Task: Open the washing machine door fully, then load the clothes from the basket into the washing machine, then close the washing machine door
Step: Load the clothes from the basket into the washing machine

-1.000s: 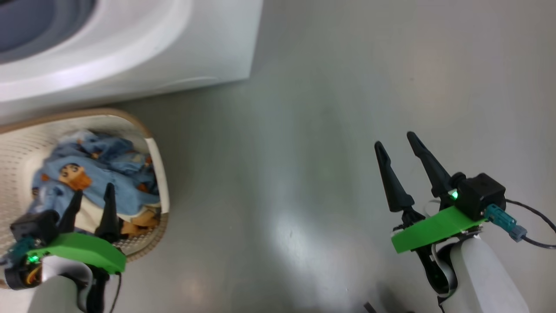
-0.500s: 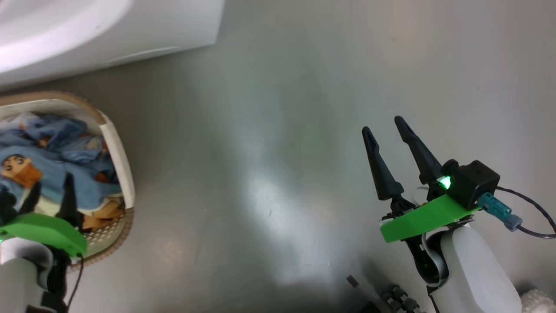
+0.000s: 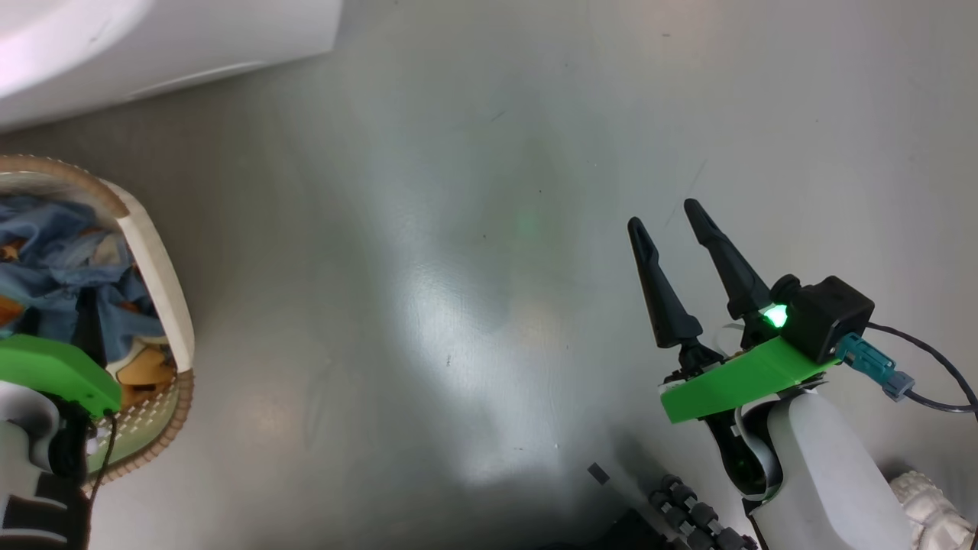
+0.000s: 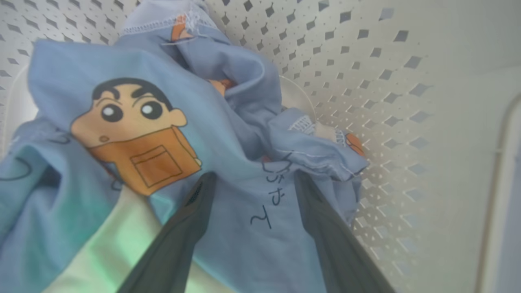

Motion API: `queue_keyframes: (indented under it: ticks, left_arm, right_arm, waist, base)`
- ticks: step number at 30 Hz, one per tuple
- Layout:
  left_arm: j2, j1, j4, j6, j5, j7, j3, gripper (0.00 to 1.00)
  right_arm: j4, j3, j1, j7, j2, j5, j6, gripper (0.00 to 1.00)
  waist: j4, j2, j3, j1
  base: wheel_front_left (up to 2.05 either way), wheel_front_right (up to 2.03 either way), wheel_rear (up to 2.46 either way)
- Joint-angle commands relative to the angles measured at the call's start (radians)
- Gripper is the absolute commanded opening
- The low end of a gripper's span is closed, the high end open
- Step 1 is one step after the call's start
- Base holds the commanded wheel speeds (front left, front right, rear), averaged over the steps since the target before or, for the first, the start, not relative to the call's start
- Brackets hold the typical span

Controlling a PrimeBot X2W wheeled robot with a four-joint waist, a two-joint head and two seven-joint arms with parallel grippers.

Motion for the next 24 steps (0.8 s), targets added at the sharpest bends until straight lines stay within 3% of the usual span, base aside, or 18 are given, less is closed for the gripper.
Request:
queue_keyframes:
  ticks: [1, 7, 8, 9, 10, 11, 24]
  left_arm:
    - [0.048, 0.017, 0.005, 0.008, -0.008, 0.011, 0.02, 1.0]
    - [0.052, -0.027, 0.057, 0.022, -0.026, 0.097, 0.021, 1.0]
    - [0.052, -0.032, 0.063, 0.022, -0.027, 0.106, 0.018, 0.96]
    - [0.052, -0.037, 0.068, 0.023, -0.027, 0.113, 0.015, 0.58]
    - [0.05, -0.041, 0.071, 0.024, -0.031, 0.112, 0.017, 0.37]
    - [0.048, -0.044, 0.074, 0.022, -0.032, 0.112, 0.015, 0.0]
    - [0.009, 0.009, 0.122, -0.023, -0.06, -0.013, 0.007, 0.0]
  right_arm:
    - [-0.017, 0.02, 0.029, -0.007, 0.007, 0.01, 0.003, 1.0]
    - [-0.021, 0.022, 0.024, -0.007, 0.007, 0.018, 0.003, 1.0]
    - [-0.021, 0.021, 0.023, -0.007, 0.007, 0.018, 0.003, 1.0]
    - [-0.02, 0.019, 0.022, -0.007, 0.007, 0.018, 0.003, 1.0]
    - [-0.019, 0.018, 0.022, -0.007, 0.007, 0.018, 0.003, 1.0]
    - [-0.017, 0.017, 0.02, -0.007, 0.007, 0.017, 0.003, 1.0]
    - [-0.004, 0.003, 0.013, -0.007, 0.007, -0.011, 0.003, 1.0]
  waist:
    - [-0.004, 0.0, 0.007, 0.0]
    - [-0.006, 0.0, 0.024, 0.0]
    - [-0.006, 0.0, 0.025, 0.0]
    - [-0.004, 0.0, 0.026, 0.0]
    - [-0.002, 0.0, 0.026, 0.0]
    - [-0.001, 0.0, 0.025, 0.0]
    - [0.046, 0.0, -0.08, 0.0]
  base:
    - [0.0, 0.0, 0.0]
    - [0.0, 0.0, 0.0]
    - [0.0, 0.0, 0.0]
    - [0.0, 0.0, 0.0]
    - [0.0, 0.0, 0.0]
    - [0.0, 0.0, 0.0]
    - [0.0, 0.0, 0.0]
